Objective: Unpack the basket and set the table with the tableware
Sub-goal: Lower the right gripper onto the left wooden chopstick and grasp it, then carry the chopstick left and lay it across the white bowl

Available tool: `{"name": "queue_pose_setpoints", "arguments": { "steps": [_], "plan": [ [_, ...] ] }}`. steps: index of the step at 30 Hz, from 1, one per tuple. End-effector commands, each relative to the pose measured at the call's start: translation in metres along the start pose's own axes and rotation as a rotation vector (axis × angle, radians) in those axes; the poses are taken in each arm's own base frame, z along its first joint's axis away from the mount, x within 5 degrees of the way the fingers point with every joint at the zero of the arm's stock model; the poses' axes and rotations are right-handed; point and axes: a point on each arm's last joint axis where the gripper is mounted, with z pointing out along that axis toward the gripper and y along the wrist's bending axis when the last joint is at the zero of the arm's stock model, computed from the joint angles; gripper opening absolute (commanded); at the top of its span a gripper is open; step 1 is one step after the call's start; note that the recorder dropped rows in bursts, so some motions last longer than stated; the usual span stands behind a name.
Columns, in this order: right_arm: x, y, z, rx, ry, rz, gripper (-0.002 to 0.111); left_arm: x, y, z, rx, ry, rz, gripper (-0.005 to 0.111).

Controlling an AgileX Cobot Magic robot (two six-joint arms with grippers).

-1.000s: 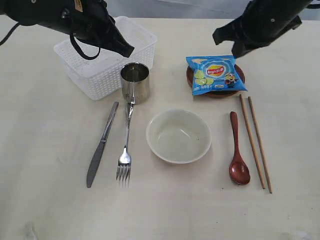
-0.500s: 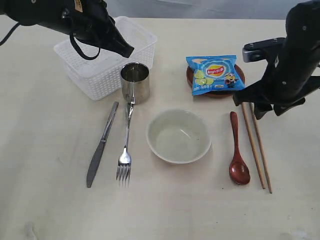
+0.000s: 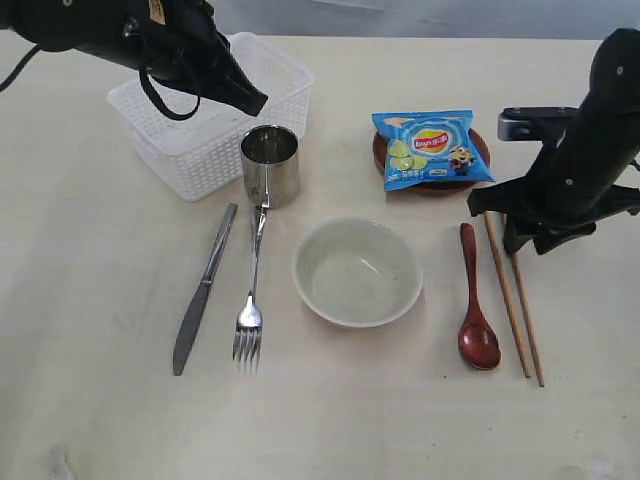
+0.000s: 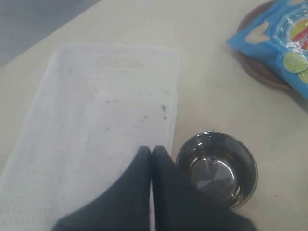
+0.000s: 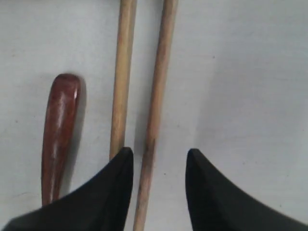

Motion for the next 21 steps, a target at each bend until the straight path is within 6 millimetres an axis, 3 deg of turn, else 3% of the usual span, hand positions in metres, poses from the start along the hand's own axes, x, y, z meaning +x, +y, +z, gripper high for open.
{"name": "queue_pose_setpoints", "arguments": {
  "steps": [1, 10, 21],
  "plan": [
    [-0.0012, -0.0024, 0.0092, -0.004, 0.004, -0.003, 0.034, 0.0003, 0.0007, -0.0019, 0.002, -0.003, -0.016, 0.0],
    [-0.0025, -0.0026, 0.0148, -0.003, 0.004, 0.006, 0.032, 0.0003, 0.0007, -0.0019, 0.002, -0.003, -0.016, 0.0],
    [-0.0014, -0.0036, 0.0147, 0.008, 0.016, 0.065, 0.0, 0.0003, 0.0007, -0.0019, 0.002, -0.003, -0.016, 0.0]
  ]
}}
